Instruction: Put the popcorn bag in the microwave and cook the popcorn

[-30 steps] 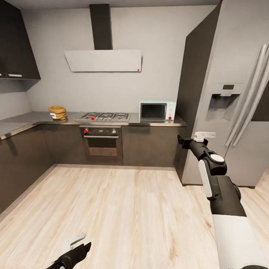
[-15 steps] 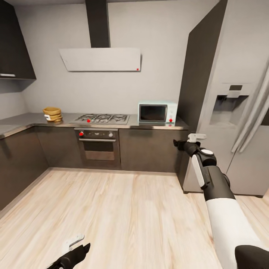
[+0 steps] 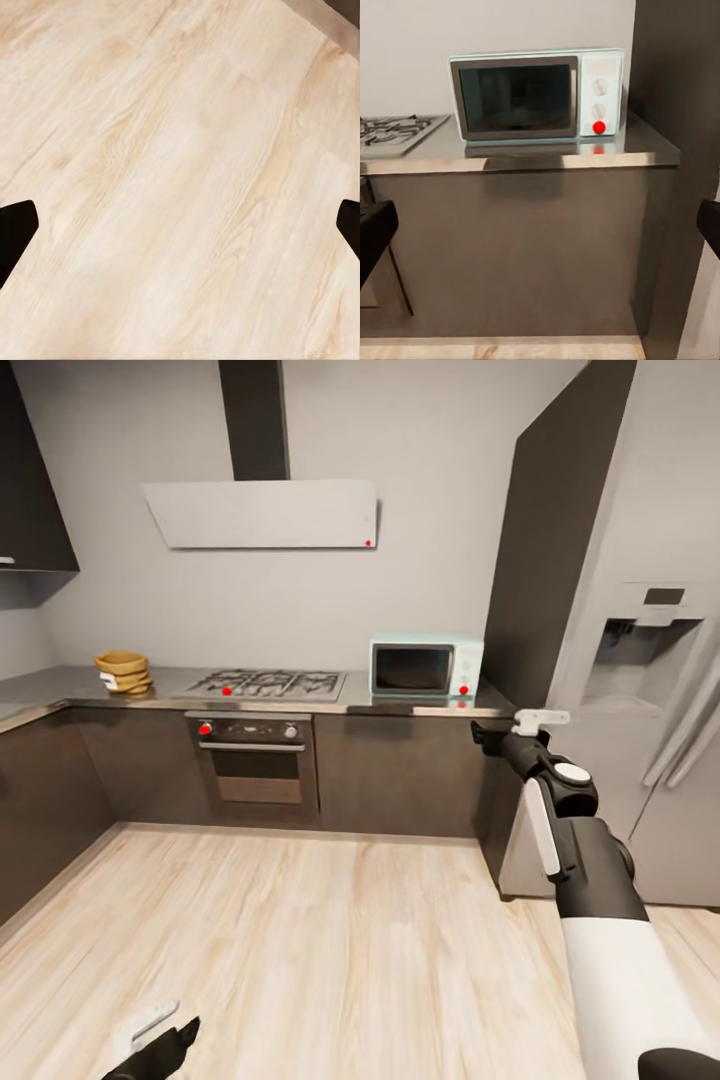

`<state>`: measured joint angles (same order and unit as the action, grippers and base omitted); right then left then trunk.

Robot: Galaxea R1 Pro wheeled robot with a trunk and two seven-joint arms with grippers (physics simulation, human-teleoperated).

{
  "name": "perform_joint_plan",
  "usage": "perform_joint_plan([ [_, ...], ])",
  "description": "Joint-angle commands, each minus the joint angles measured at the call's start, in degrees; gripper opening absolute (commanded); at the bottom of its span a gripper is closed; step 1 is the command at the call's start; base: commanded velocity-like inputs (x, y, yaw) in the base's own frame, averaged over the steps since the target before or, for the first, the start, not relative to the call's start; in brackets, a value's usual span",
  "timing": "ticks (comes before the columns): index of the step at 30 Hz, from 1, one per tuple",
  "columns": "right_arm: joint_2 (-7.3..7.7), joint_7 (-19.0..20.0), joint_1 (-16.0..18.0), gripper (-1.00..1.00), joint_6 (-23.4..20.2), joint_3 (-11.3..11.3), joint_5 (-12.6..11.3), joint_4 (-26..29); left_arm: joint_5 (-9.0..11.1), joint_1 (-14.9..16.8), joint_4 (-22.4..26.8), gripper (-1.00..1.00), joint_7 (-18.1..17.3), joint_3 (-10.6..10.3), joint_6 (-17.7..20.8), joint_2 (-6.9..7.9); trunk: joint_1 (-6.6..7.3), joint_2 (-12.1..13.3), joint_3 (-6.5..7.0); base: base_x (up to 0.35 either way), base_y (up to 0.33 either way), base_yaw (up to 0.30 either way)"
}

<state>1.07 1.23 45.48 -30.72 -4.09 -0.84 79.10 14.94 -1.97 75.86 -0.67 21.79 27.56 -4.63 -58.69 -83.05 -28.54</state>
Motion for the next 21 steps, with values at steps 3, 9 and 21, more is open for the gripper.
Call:
perform_joint_plan([
  [3,-0.06,0.1,-0.5,1.00,-0.1,1.0,0.0,0.8,5.1,-5.3,7.4,1.00,-0.9,5.5,0.1,-0.33,-0.04,0.0,-0.05,0.329,0.100,0.000],
  [9,-0.10,0.0,-1.4,1.00,-0.6,3.6,0.0,4.3,13.4,-9.9,8.3,1.00,-2.5,7.3,-1.1,-0.03,-0.04,0.0,-0.05,0.329,0.077,0.000],
  [21,-0.29,-6.7,-1.4,1.00,-0.7,4.1,-0.4,1.3,13.1,-13.1,6.3,1.00,-0.8,4.3,-2.7,0.14,-0.04,0.0,-0.05,0.339,-0.041,0.000],
])
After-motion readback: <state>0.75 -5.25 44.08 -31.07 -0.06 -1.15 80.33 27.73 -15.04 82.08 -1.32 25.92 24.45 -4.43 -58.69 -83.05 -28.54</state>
